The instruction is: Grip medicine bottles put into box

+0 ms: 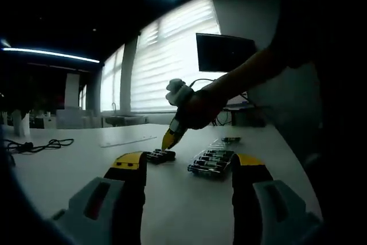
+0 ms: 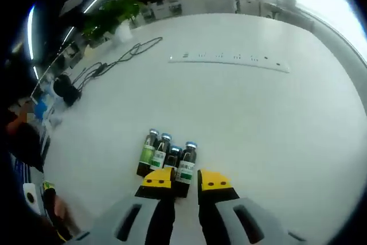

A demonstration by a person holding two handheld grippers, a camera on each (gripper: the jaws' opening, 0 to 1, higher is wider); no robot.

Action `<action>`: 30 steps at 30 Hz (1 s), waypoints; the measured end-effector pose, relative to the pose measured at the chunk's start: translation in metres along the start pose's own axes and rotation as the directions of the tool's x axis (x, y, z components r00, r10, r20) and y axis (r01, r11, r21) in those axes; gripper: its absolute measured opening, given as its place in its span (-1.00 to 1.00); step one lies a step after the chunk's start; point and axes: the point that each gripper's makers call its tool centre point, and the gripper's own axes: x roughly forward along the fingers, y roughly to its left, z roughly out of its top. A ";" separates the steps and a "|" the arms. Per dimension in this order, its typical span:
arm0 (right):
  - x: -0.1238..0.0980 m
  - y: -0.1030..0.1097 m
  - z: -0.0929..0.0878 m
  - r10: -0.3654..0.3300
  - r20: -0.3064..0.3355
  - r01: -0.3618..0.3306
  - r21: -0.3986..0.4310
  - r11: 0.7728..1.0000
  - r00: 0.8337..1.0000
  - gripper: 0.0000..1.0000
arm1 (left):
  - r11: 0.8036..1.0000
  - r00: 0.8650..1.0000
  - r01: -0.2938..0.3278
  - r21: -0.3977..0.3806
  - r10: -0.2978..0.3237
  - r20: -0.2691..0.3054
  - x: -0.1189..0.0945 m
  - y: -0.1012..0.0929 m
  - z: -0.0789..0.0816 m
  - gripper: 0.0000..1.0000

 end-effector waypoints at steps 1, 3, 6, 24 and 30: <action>0.001 0.001 0.000 -0.002 -0.004 0.002 0.001 1.000 1.000 -0.75 | 1.000 1.000 0.000 -0.002 0.000 0.004 0.000 0.000 0.001 0.06; 0.001 -0.001 -0.002 -0.032 -0.019 0.032 -0.027 0.999 0.999 -0.76 | 1.000 1.000 0.000 -0.004 0.000 0.009 -0.001 0.000 0.002 0.06; 0.004 -0.001 -0.003 -0.042 -0.032 0.041 -0.036 0.999 0.999 -0.77 | 1.000 1.000 0.000 -0.007 0.000 0.015 -0.002 0.001 0.003 0.06; 0.001 -0.003 -0.010 -0.071 -0.031 0.071 -0.018 0.997 0.997 -0.85 | 1.000 0.999 0.007 -0.025 -0.006 0.034 -0.002 0.001 0.006 0.06; -0.015 0.001 -0.006 -0.031 0.013 0.031 0.027 0.999 0.999 -0.85 | 1.000 1.000 0.008 -0.027 -0.007 0.027 -0.002 0.001 0.005 0.05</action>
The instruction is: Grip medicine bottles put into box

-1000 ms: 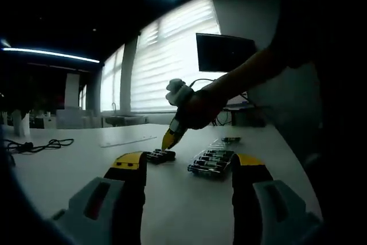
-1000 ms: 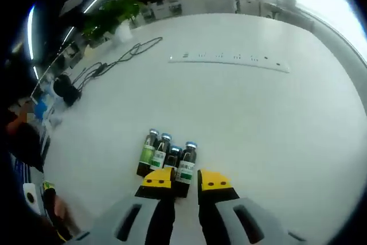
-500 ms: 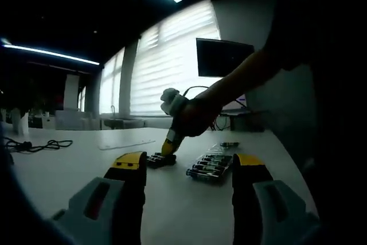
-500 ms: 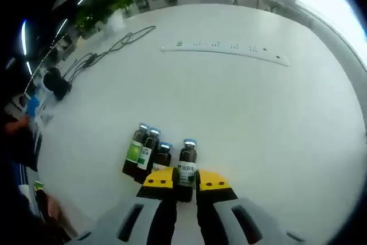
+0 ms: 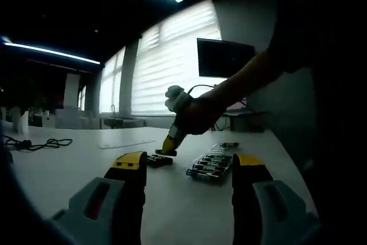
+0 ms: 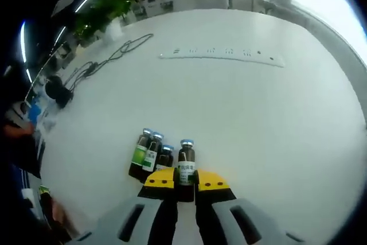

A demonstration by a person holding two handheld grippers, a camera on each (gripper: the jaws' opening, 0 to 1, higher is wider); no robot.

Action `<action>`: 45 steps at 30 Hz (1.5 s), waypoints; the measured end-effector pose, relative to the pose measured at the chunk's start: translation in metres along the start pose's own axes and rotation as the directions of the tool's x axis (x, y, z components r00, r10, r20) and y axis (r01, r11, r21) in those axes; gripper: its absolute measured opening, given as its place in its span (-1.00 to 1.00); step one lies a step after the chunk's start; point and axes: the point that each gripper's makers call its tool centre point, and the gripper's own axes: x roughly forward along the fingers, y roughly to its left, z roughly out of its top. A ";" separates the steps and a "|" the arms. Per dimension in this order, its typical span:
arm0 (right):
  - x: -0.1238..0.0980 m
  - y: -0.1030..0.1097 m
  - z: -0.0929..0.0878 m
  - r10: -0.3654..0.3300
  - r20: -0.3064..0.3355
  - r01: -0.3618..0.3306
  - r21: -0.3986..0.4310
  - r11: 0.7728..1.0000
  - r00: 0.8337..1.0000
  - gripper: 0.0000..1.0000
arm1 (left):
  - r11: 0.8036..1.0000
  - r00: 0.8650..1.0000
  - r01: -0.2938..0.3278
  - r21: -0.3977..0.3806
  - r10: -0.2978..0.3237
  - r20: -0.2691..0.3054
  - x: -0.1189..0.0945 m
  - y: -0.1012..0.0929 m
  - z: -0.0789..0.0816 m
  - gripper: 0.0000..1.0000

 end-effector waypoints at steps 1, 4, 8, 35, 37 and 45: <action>-0.003 0.001 0.000 0.008 0.006 -0.008 -0.002 1.000 1.000 -0.85 | 1.000 1.000 0.001 -0.001 -0.001 -0.001 0.000 0.000 0.000 0.05; -0.015 -0.001 0.000 0.022 0.038 -0.022 0.006 1.000 0.999 -0.85 | 1.000 1.000 0.002 0.000 -0.002 -0.004 0.000 0.000 -0.001 0.05; -0.034 -0.012 -0.009 0.030 0.070 -0.032 0.034 0.999 0.997 -0.86 | 1.000 1.000 0.002 -0.002 -0.002 -0.007 0.000 0.000 -0.001 0.04; -0.113 -0.092 -0.114 -0.094 0.179 0.043 0.270 0.962 0.979 -0.86 | 1.000 0.999 0.022 -0.006 -0.022 -0.027 0.003 -0.004 -0.006 0.03; -0.113 -0.099 -0.119 -0.107 0.173 0.057 0.272 0.961 0.979 -0.86 | 1.000 0.999 0.023 -0.004 -0.023 -0.030 0.004 -0.004 -0.007 0.03; -0.108 -0.117 -0.131 -0.173 0.151 0.142 0.195 0.970 0.973 -0.86 | 1.000 0.999 0.017 0.005 -0.016 -0.039 0.003 -0.004 -0.008 0.03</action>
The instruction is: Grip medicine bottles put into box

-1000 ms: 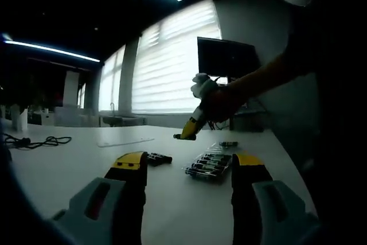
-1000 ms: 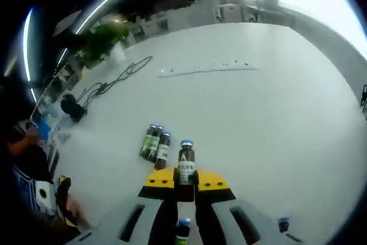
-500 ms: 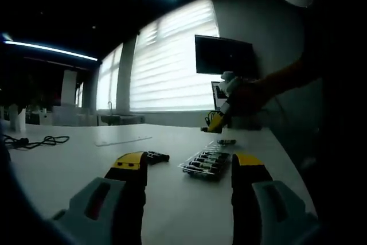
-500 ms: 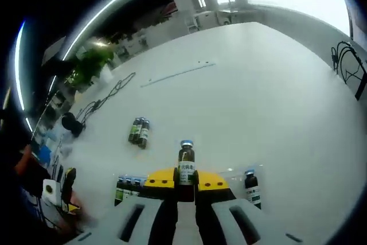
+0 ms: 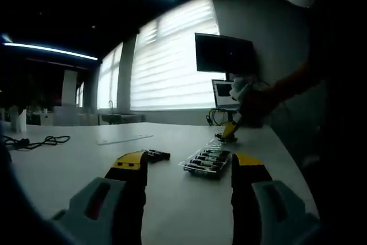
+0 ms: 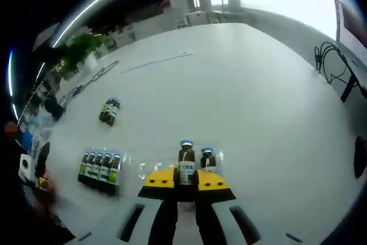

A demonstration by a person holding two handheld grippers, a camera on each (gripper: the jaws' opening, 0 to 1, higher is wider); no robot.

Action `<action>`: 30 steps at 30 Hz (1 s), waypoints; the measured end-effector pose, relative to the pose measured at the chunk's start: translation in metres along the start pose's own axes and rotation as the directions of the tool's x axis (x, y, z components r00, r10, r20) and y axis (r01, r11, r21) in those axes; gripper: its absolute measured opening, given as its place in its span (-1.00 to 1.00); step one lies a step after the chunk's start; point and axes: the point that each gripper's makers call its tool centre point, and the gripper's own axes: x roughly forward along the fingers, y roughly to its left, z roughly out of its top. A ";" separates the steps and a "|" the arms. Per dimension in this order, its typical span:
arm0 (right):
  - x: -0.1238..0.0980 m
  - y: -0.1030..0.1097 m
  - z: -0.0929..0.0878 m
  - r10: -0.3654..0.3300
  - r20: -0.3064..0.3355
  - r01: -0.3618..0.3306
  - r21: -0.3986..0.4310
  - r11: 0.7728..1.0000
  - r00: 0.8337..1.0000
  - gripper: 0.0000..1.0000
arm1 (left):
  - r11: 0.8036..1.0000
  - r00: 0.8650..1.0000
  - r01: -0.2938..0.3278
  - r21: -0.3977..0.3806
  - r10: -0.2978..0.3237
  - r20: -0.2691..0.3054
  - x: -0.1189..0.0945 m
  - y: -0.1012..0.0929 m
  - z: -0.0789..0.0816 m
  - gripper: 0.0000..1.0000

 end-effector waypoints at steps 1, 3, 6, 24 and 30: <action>0.000 0.001 -0.002 -0.005 -0.003 0.005 -0.015 1.000 1.000 -0.86 | 1.000 1.000 0.000 0.002 0.000 -0.001 0.000 0.000 0.000 0.03; 0.001 0.001 -0.004 -0.017 0.002 0.017 -0.048 0.999 1.000 -0.86 | 1.000 1.000 -0.001 0.006 0.001 -0.005 0.000 0.000 -0.001 0.03; 0.002 0.001 -0.005 -0.019 0.002 0.019 -0.056 0.998 1.000 -0.85 | 1.000 1.000 -0.002 0.004 0.002 -0.006 0.000 0.000 -0.001 0.03; -0.007 0.003 0.014 0.015 0.067 -0.012 -0.049 0.999 0.998 -0.76 | 1.000 1.000 0.002 0.002 -0.002 -0.006 0.000 -0.001 -0.001 0.02; -0.007 -0.001 0.012 -0.037 0.051 0.046 -0.183 0.982 0.998 -1.00 | 1.000 1.000 0.004 0.005 -0.004 -0.006 0.001 -0.002 -0.001 0.02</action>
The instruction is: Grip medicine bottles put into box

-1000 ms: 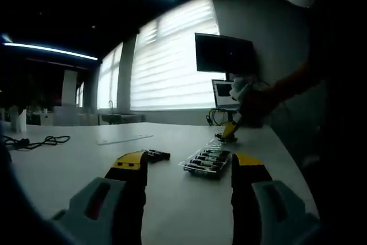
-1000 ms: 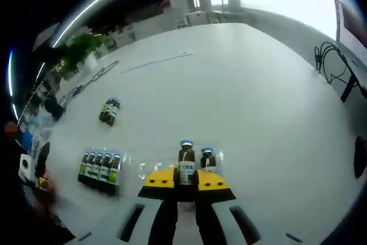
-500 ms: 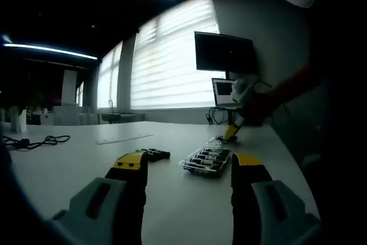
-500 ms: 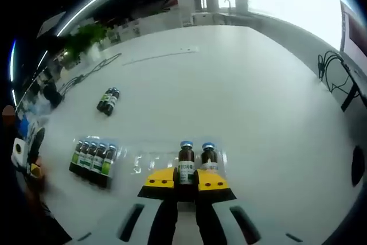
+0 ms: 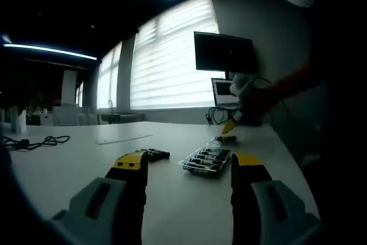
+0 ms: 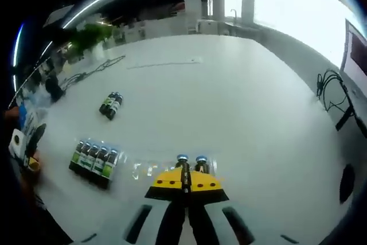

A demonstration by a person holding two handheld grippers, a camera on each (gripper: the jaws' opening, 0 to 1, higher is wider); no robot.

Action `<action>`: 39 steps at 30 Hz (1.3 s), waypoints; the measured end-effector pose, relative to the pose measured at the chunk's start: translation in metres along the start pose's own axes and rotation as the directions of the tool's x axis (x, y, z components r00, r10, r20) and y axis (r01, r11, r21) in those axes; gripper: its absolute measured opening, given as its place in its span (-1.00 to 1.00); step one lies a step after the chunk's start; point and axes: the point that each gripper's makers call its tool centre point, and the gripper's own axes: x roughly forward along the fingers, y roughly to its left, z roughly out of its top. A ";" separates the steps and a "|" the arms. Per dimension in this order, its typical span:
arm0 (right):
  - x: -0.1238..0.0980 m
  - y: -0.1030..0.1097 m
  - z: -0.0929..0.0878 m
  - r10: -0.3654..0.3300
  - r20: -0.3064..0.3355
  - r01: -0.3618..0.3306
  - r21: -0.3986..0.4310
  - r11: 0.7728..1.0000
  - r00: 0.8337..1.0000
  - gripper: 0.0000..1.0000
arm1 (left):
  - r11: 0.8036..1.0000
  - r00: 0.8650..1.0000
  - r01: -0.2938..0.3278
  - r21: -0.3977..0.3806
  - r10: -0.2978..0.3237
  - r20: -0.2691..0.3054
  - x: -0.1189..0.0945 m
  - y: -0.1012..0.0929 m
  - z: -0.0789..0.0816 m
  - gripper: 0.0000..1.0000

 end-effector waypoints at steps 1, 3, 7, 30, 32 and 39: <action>0.001 0.002 -0.001 0.004 -0.004 -0.004 -0.005 1.000 1.000 -1.00 | 1.000 1.000 -0.001 0.001 0.001 0.000 0.000 0.000 0.000 0.02; 0.004 0.005 -0.004 0.014 -0.013 -0.014 -0.004 1.000 1.000 -1.00 | 1.000 1.000 -0.001 0.002 0.001 0.000 0.000 0.000 0.000 0.02; 0.004 0.007 -0.005 0.010 -0.016 -0.011 -0.028 1.000 1.000 -1.00 | 1.000 1.000 -0.002 0.003 0.002 0.001 0.000 0.000 0.000 0.02; 0.005 0.007 -0.011 -0.012 -0.026 0.010 -0.076 0.997 1.000 -1.00 | 1.000 1.000 0.002 0.004 -0.002 0.002 -0.001 -0.001 0.001 0.02; 0.005 0.017 -0.009 0.056 -0.036 -0.059 -0.093 0.994 0.998 -0.95 | 1.000 1.000 0.001 0.006 -0.001 0.001 -0.001 -0.001 0.001 0.02; -0.001 0.042 0.016 0.114 0.031 -0.106 -0.203 0.974 0.993 -0.68 | 1.000 1.000 0.000 0.009 0.000 -0.003 -0.001 -0.001 0.000 0.02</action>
